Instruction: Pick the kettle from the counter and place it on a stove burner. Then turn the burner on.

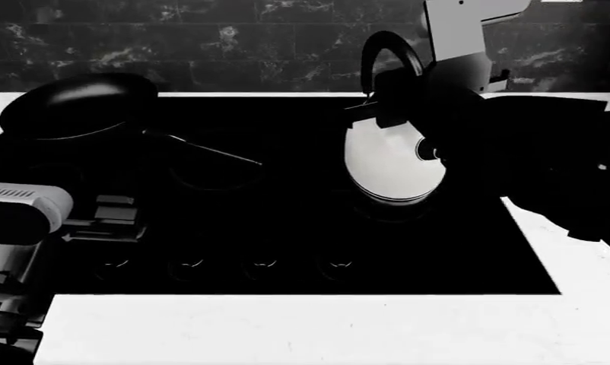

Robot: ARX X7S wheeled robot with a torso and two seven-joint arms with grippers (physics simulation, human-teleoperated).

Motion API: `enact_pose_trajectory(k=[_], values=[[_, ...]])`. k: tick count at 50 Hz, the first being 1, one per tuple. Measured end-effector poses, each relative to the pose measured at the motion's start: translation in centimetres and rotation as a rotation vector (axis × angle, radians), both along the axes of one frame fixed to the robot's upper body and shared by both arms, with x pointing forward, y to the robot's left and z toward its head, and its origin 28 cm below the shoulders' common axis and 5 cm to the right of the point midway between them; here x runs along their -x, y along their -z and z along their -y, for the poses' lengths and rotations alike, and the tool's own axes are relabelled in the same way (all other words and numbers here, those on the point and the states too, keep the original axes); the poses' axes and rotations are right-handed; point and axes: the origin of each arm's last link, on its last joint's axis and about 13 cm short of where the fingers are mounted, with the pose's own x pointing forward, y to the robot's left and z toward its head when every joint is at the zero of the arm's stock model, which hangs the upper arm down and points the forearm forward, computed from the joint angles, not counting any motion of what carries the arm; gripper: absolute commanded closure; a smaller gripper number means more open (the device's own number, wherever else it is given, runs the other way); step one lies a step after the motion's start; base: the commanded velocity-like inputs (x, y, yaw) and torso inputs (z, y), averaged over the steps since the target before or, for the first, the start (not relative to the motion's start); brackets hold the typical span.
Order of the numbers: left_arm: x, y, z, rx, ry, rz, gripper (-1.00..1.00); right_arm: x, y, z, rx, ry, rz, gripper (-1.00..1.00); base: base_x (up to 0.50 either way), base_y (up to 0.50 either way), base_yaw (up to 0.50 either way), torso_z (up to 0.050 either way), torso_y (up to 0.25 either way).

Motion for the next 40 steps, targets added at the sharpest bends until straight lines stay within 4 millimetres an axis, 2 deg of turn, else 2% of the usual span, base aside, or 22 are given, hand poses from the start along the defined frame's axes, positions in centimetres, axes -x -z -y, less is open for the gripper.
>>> enact_pose_trajectory(k=[21, 40], values=[[-0.1, 0.2, 0.0, 0.001, -0.002, -0.005, -1.0, -2.2, 0.7, -1.0, -0.003, 0.024, -0.016, 1.0, 0.0, 0.0, 0.0, 0.001, 0.0], [-0.3, 0.5, -0.3, 0.009, -0.009, -0.012, -1.0, -4.6, 2.7, -1.3, -0.02, 0.091, -0.082, 1.0, 0.0, 0.0, 0.0, 0.0, 0.001]])
